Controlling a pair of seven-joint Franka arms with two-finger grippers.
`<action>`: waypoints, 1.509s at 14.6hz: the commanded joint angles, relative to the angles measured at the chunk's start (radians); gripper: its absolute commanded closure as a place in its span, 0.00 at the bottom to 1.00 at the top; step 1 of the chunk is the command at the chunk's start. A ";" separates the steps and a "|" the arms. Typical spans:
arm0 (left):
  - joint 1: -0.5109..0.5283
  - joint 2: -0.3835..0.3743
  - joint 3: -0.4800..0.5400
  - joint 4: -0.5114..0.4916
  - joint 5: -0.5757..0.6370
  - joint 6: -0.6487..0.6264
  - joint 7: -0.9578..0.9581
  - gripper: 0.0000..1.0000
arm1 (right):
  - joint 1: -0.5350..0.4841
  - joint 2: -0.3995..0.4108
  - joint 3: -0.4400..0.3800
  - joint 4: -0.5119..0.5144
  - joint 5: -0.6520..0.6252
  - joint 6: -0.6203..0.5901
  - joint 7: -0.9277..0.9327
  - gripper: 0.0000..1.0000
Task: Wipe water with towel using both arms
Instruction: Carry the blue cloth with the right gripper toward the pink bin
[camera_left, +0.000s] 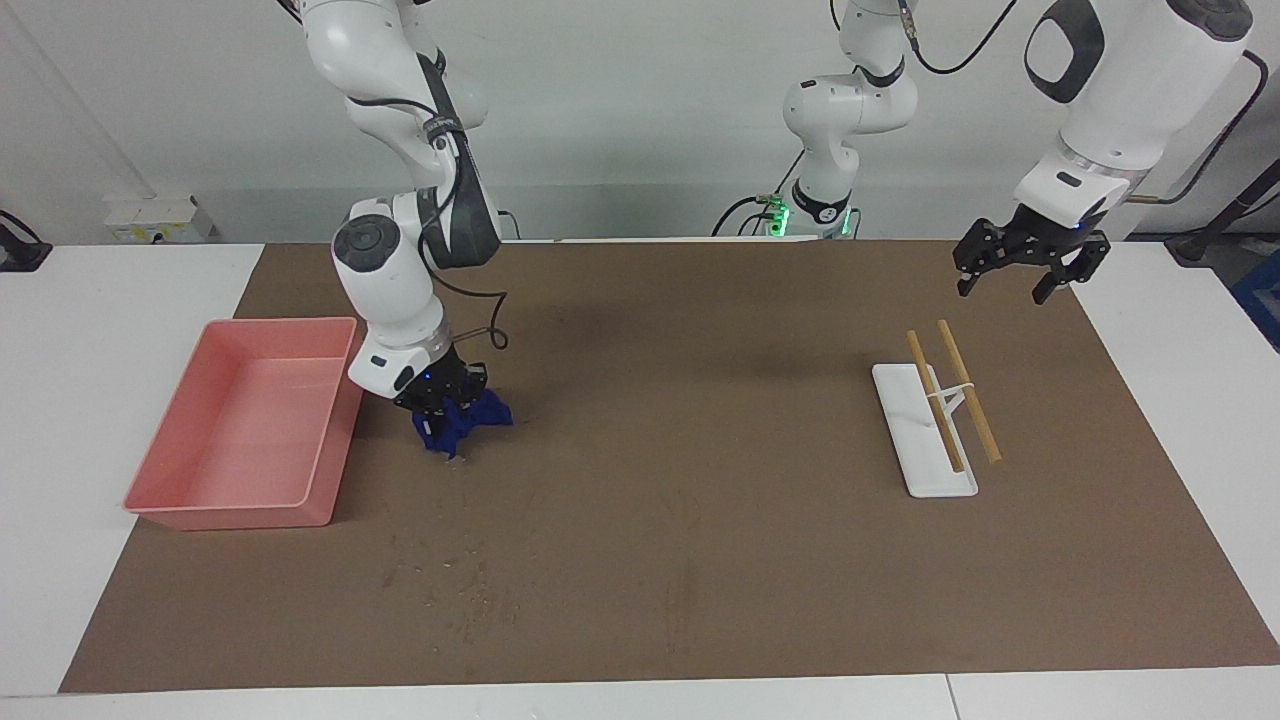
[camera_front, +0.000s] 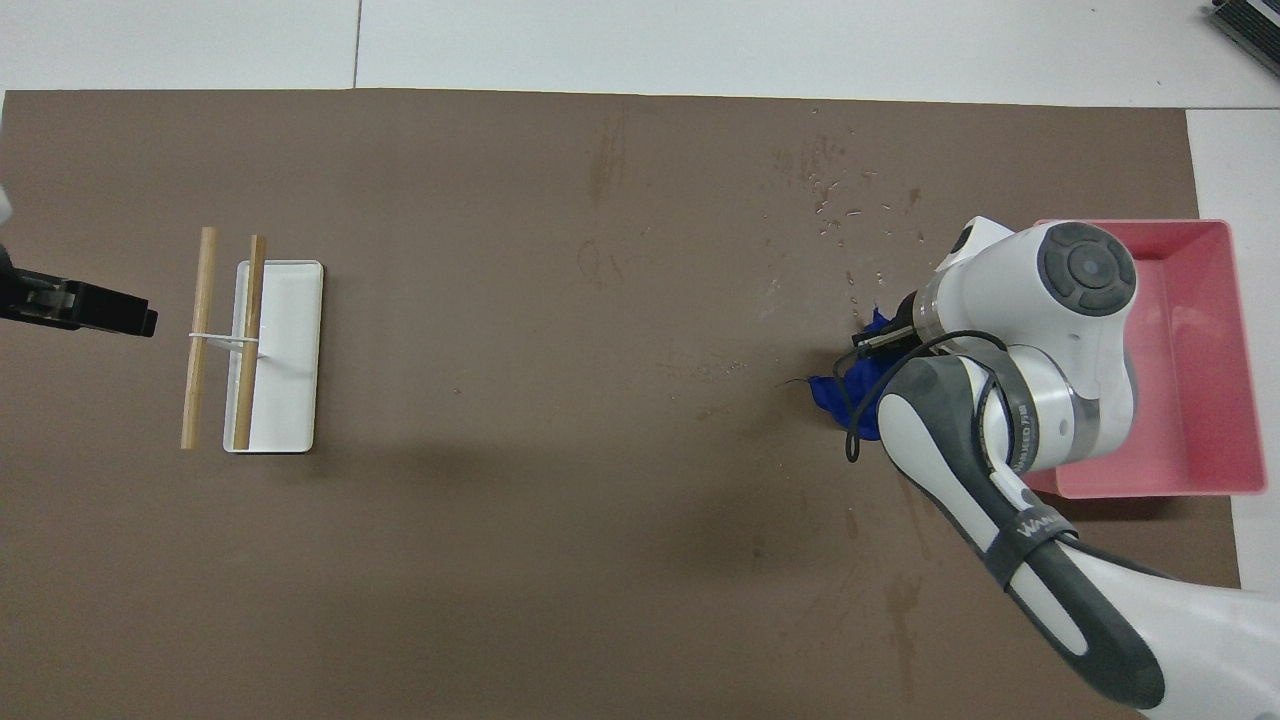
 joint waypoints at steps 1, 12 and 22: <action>0.010 -0.003 -0.036 0.081 0.012 -0.102 -0.010 0.00 | -0.011 0.036 0.005 0.002 -0.018 0.082 0.032 1.00; 0.046 -0.023 -0.123 0.078 0.010 -0.181 -0.101 0.00 | -0.043 -0.057 0.005 -0.254 -0.003 0.069 0.134 1.00; 0.053 -0.029 -0.124 0.074 0.010 -0.189 -0.098 0.00 | -0.100 -0.167 0.008 -0.509 0.086 0.064 0.128 1.00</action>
